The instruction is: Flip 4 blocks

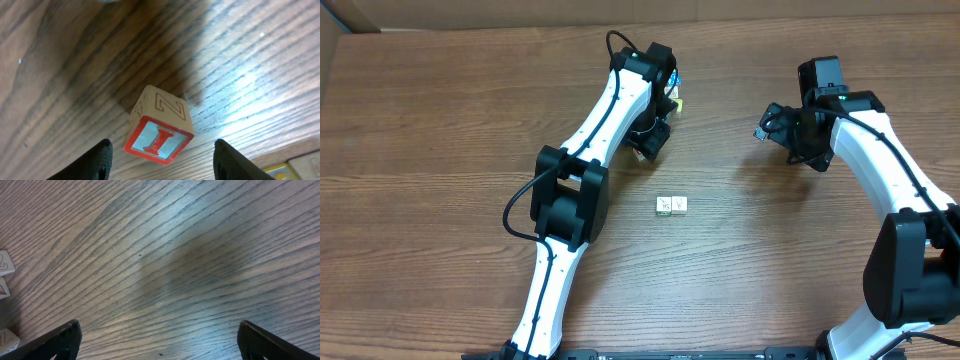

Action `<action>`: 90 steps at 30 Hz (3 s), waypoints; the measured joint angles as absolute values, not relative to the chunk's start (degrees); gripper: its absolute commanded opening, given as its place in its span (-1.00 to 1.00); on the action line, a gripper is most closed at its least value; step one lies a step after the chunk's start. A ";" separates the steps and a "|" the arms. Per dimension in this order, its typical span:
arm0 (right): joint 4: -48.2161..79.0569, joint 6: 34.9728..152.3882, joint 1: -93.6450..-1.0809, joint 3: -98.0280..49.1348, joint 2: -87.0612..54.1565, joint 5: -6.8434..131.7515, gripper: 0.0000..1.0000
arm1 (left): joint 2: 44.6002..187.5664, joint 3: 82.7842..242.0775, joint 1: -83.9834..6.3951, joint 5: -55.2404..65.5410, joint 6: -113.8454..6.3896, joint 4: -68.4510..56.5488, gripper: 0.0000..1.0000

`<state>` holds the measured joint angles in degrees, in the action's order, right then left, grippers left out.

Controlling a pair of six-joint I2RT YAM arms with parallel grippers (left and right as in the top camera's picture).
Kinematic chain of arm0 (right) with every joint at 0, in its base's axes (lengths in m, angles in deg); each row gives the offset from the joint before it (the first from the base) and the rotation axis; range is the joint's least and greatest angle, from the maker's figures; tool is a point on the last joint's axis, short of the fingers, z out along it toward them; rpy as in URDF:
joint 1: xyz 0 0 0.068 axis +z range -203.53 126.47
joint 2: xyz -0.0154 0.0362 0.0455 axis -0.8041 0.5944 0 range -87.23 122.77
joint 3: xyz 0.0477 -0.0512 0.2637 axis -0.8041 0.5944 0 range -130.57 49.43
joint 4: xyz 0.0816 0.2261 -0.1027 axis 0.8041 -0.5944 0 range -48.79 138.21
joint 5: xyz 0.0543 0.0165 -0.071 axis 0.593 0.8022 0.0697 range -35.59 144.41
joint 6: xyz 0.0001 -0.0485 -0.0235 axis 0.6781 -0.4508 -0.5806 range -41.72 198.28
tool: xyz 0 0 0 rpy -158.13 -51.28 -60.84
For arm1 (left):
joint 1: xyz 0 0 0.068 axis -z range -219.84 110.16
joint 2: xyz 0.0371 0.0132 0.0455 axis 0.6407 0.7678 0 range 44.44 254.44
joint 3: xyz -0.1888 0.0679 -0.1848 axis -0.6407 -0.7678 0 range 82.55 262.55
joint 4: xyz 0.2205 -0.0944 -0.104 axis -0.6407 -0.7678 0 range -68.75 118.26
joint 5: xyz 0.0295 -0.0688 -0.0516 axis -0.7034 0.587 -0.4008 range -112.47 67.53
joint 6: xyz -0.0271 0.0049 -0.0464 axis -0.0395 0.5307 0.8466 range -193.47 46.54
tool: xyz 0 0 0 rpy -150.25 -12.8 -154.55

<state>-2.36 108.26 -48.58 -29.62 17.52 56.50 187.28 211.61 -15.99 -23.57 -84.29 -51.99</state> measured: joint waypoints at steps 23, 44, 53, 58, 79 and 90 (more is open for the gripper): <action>-2.36 108.28 -48.55 -29.62 17.52 56.50 1.00 | 187.28 209.79 -16.73 -23.50 -90.26 -46.94 -0.52; -2.32 108.24 -48.58 -29.62 17.52 56.52 1.00 | 187.28 209.82 -17.10 -20.36 -67.01 -50.03 -0.27; -2.34 108.26 -48.55 -29.62 17.52 56.52 1.00 | 187.28 209.95 -17.60 -18.08 -65.65 -52.39 -0.38; -2.34 108.26 -48.55 -29.62 17.52 56.50 1.00 | 187.28 210.73 -17.87 -16.38 -62.79 -52.58 -0.55; -2.34 108.24 -48.58 -29.62 17.52 56.52 1.00 | 187.28 220.94 -18.83 -17.12 -62.11 -57.68 0.36; -2.32 108.26 -48.55 -29.62 17.52 56.52 1.00 | 187.28 218.56 -16.93 -19.11 -57.78 -55.45 1.00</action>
<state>-2.32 108.26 -48.55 -29.62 17.52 56.52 187.28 218.56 -16.93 -19.11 -57.78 -55.45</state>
